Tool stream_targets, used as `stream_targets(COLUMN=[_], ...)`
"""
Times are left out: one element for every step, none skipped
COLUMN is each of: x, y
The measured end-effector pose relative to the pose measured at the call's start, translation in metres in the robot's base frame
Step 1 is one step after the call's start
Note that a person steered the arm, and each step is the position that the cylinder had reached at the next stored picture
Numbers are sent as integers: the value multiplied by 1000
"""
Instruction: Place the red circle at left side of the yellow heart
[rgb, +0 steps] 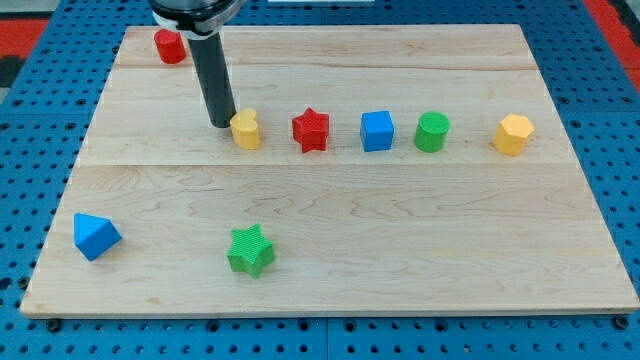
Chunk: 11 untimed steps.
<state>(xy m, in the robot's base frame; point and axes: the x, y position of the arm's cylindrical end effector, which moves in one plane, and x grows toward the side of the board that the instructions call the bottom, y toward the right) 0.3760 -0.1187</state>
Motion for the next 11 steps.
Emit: stream_targets(x=[-2,-74,-109,-171,-183,-154,-149,-136,-85,-38,0], y=[-30,-83,16,17,-46,-79,-127,-132,-123,-99,-67])
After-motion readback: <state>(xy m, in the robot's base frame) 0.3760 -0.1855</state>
